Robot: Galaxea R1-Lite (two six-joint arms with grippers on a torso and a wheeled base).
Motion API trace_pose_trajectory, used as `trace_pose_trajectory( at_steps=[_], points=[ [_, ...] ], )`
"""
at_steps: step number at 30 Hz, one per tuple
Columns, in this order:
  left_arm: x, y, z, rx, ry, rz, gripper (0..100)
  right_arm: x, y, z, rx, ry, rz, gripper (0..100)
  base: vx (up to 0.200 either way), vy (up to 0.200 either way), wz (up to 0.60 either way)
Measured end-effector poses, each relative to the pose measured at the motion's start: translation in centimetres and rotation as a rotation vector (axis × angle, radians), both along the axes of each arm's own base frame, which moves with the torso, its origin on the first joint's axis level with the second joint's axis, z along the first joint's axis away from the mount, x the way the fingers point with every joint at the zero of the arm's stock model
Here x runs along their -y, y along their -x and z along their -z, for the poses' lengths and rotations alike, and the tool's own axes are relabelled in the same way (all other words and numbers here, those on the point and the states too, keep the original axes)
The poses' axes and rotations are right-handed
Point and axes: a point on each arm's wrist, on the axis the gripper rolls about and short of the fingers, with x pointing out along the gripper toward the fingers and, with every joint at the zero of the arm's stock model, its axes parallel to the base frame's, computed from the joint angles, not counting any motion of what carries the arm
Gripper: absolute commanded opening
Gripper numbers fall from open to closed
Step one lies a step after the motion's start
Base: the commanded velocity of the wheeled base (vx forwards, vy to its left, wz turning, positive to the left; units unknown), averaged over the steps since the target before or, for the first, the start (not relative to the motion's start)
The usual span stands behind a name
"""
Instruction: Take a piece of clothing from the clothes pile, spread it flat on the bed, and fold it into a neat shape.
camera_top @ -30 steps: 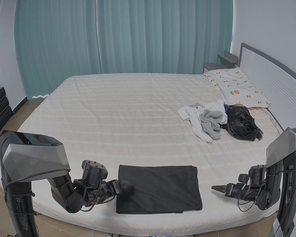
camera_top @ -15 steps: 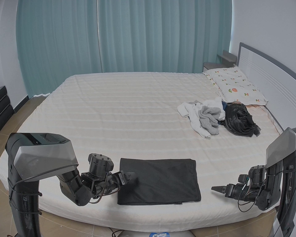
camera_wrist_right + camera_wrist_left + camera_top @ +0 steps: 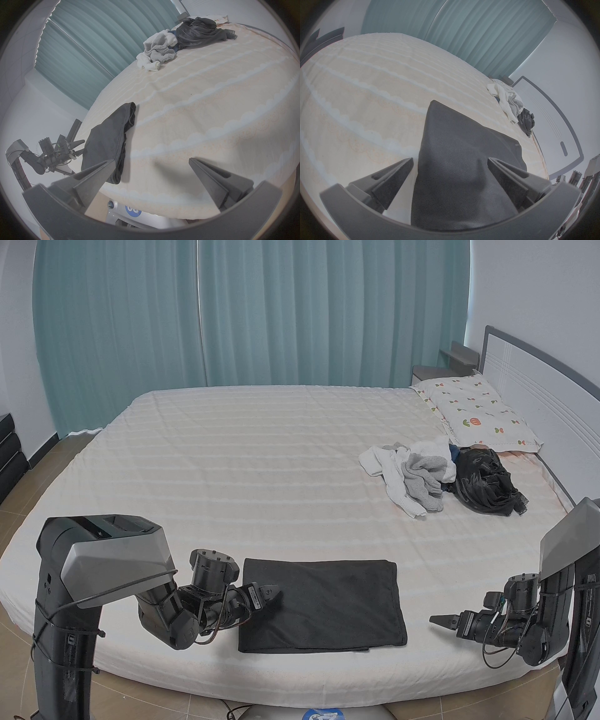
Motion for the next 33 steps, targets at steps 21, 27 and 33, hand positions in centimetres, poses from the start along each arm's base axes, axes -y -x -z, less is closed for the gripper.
trace_pose_trajectory(
  at_steps=[21, 27, 33],
  points=[
    [0.71, -0.1, 0.57, -0.004, 0.002, 0.044, 0, -0.73, -0.22, -0.09, -0.001, -0.025, -0.005, 100, 0.0, 0.0, 0.0],
    [0.6, 0.15, 0.71, -0.007, -0.011, 0.037, 0, -0.7, -0.19, -0.08, -0.003, -0.026, -0.003, 100, 0.0, 0.0, 0.0],
    [0.4, 0.44, 0.87, -0.017, -0.021, 0.025, 0, -0.7, -0.17, -0.07, -0.004, -0.026, -0.003, 100, 0.0, 0.0, 0.0]
  ],
)
